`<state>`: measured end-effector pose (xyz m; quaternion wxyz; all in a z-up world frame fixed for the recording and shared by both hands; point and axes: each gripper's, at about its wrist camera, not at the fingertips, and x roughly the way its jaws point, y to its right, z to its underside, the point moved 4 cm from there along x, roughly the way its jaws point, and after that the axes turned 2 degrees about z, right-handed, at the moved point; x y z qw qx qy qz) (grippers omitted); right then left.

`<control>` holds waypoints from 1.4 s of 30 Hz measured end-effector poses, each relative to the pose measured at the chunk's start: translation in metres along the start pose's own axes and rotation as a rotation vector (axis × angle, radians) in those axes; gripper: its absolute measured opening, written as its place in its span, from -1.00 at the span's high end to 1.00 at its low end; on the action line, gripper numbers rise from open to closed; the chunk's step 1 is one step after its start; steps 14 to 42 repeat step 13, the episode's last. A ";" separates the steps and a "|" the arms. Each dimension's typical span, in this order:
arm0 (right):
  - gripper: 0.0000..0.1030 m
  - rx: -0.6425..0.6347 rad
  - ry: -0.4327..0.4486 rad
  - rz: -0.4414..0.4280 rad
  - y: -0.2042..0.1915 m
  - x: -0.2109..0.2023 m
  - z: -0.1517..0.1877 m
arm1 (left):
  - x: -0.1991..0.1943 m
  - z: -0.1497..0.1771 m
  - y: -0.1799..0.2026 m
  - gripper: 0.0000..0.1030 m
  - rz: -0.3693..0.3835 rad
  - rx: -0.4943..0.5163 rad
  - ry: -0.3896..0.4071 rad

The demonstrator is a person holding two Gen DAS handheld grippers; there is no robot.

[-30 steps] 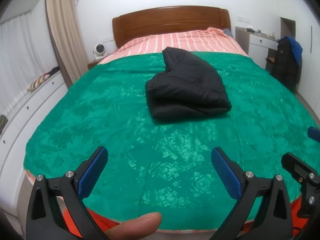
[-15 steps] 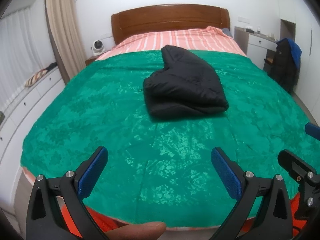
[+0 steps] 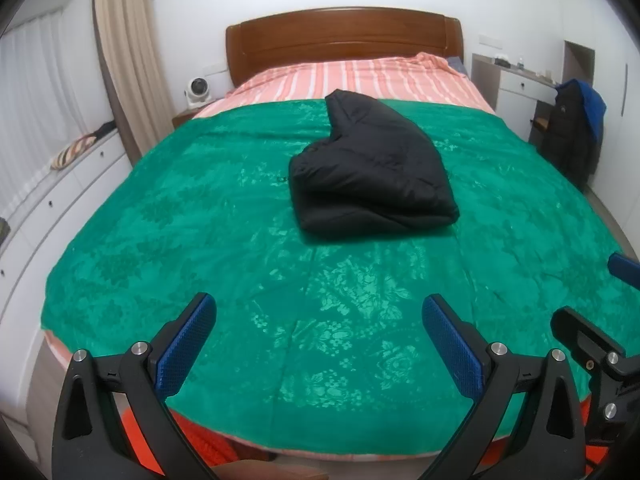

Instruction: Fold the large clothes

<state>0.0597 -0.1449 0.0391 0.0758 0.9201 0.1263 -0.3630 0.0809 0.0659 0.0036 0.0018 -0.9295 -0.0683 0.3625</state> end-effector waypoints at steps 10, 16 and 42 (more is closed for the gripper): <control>-1.00 0.008 -0.005 0.002 0.002 0.001 0.002 | 0.000 0.002 0.000 -0.99 -0.007 -0.007 0.010; -1.00 0.017 -0.011 0.001 0.004 0.003 0.003 | 0.000 0.002 -0.001 -0.99 -0.018 -0.009 0.017; -1.00 0.017 -0.011 0.001 0.004 0.003 0.003 | 0.000 0.002 -0.001 -0.99 -0.018 -0.009 0.017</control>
